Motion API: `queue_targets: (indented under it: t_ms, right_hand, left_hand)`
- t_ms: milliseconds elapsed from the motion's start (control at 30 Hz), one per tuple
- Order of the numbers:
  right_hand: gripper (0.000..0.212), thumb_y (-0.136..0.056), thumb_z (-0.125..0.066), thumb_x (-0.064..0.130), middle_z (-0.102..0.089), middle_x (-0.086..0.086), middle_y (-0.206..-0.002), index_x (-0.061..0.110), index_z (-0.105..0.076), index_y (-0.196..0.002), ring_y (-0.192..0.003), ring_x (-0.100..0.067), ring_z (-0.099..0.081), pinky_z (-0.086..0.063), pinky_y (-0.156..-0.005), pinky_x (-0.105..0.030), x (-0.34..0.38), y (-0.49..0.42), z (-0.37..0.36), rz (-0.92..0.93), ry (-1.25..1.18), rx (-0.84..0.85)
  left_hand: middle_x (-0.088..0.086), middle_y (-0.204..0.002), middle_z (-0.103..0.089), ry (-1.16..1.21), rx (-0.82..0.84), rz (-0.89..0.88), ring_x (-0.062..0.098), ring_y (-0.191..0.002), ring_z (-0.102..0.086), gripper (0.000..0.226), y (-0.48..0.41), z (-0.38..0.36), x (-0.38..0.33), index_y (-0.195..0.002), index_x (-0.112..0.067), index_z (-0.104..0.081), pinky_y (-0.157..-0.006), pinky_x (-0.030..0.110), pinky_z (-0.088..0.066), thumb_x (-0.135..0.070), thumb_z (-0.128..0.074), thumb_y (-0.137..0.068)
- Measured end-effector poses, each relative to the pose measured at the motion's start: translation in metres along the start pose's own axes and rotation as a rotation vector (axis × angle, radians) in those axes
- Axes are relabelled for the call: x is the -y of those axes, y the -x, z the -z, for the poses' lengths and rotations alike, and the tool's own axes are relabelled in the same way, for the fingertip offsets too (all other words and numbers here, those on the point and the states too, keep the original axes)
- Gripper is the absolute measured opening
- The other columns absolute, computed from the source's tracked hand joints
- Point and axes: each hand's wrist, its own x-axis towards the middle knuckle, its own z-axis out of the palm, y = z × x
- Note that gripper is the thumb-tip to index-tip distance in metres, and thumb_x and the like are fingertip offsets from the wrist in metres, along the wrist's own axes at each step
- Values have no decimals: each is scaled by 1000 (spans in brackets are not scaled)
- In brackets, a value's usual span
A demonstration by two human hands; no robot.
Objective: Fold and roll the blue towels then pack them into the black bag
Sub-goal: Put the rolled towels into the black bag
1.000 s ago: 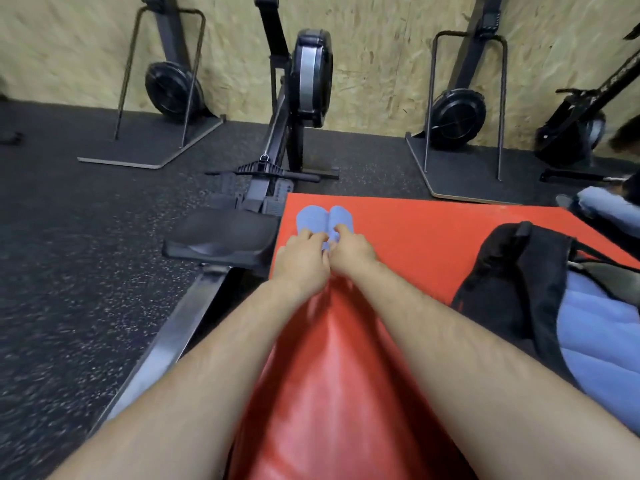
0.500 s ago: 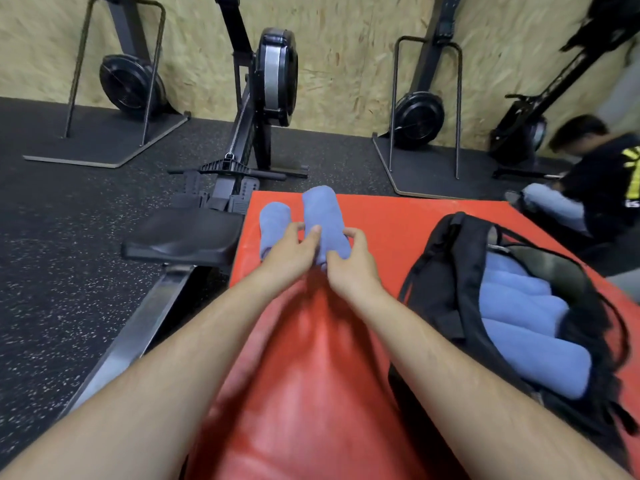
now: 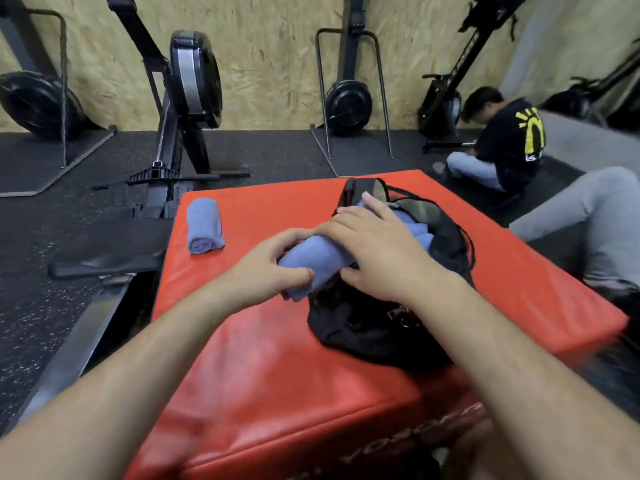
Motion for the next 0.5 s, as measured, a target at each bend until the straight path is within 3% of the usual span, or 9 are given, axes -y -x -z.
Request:
queue_targets:
  t_ms: [67, 133, 267, 400, 500]
  right_hand:
    - [55, -70, -62, 36, -62, 4, -110, 27, -55, -124, -112, -23, -56, -27, -115, -40, -12, 13, 6, -53, 17, 30]
    - [55, -70, -59, 43, -63, 3, -105, 27, -54, -123, -103, -25, -59, -40, -99, -39, -25, 28, 18, -143, 27, 14]
    - [63, -76, -61, 45, -63, -3, -108, 33, -44, -136, -97, -32, -61, -40, -72, -38, -54, 57, 38, -406, 27, -39]
    - [52, -79, -63, 40, -63, -7, -109, 28, -49, -128, -98, -32, -61, -38, -75, -39, -68, 62, 27, -532, 167, 69]
    - [43, -81, -63, 33, -62, -6, -112, 28, -53, -122, -103, -30, -59, -39, -81, -40, -66, 52, 13, -492, 197, 137]
  left_hand:
    - [-6, -116, -67, 29, 0, 6, 26, -99, -66, 57, -4, -11, -3, -129, -33, -56, -77, 38, -57, -15, -73, -78]
    - [-10, -122, -62, 56, -62, -3, 13, -102, -65, 57, -9, -21, -4, -132, -41, -50, -78, 23, -53, -32, -78, -83]
    - [-15, -127, -48, -81, -163, -53, 5, -103, -60, 41, -21, -49, -8, -126, -48, -47, -76, 9, -44, -40, -68, -91]
    - [-12, -118, -54, -356, -133, -131, 8, -120, -46, 20, -34, -75, -2, -113, -32, -66, -99, 13, -34, -31, -66, -94]
    - [0, -114, -64, -517, -167, -111, 16, -114, -55, 24, -45, -83, 7, -115, -17, -71, -91, 12, -31, -20, -69, -91]
